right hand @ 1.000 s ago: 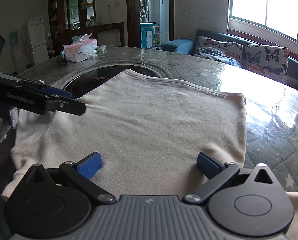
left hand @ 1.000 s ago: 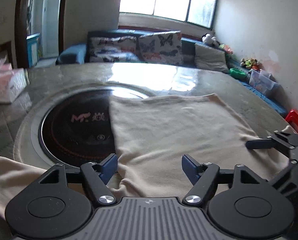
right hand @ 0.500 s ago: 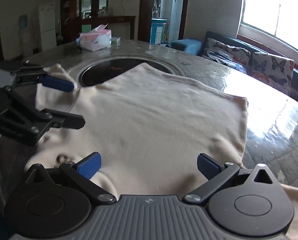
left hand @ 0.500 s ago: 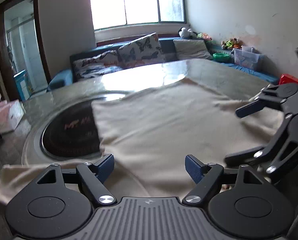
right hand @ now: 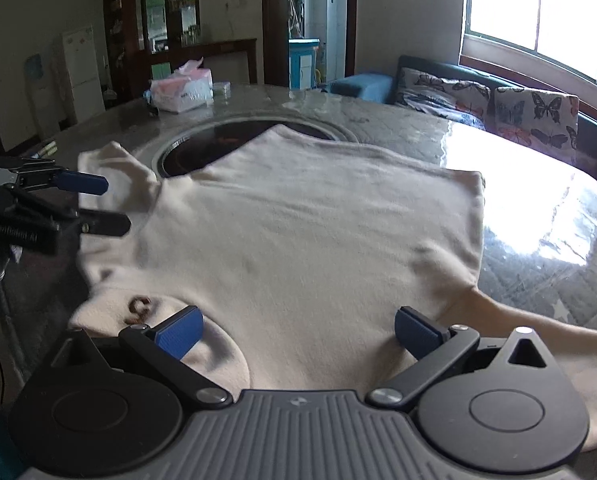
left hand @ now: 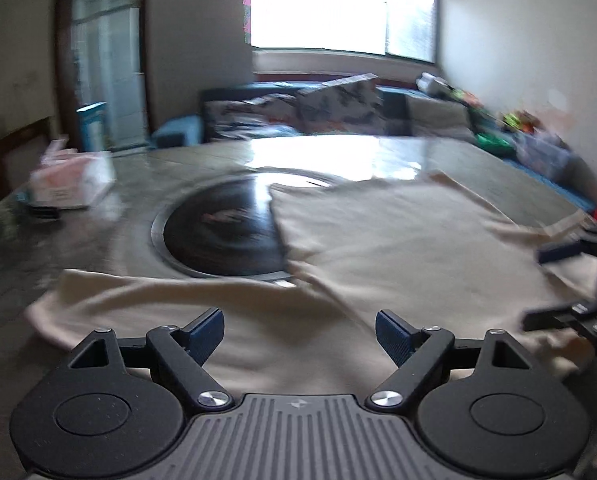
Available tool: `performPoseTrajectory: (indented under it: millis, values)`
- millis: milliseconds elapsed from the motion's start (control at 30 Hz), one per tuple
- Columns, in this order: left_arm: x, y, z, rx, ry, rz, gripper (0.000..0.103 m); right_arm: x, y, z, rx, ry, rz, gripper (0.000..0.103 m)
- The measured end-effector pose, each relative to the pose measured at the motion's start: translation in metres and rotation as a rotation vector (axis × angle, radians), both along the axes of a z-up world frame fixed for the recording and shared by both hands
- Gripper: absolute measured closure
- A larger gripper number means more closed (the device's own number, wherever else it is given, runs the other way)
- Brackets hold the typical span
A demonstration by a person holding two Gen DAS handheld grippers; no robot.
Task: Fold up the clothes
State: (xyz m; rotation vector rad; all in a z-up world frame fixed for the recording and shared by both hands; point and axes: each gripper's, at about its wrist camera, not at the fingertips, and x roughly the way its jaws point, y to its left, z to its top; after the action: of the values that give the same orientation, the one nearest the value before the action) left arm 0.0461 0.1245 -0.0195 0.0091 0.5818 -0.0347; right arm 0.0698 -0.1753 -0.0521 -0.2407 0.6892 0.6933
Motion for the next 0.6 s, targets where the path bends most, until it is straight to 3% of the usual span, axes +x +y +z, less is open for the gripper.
performPoseTrajectory:
  millis: [133,233,400,600]
  values:
    - [0.003,0.035,0.007,0.004,-0.027,0.173,0.018,0.003,0.0,0.004,0.017,-0.01,-0.012,0.0]
    - [0.007,0.067,0.006,0.007,-0.024,0.33,0.019,0.006,-0.001,0.003,0.026,-0.002,-0.031,0.0]
    - [0.013,0.11,0.001,-0.029,0.007,0.506,0.021,0.011,-0.003,-0.001,0.033,0.02,-0.054,0.0]
    - [0.016,0.131,-0.008,-0.098,0.042,0.556,0.025,0.012,0.001,-0.008,0.017,0.011,-0.058,0.0]
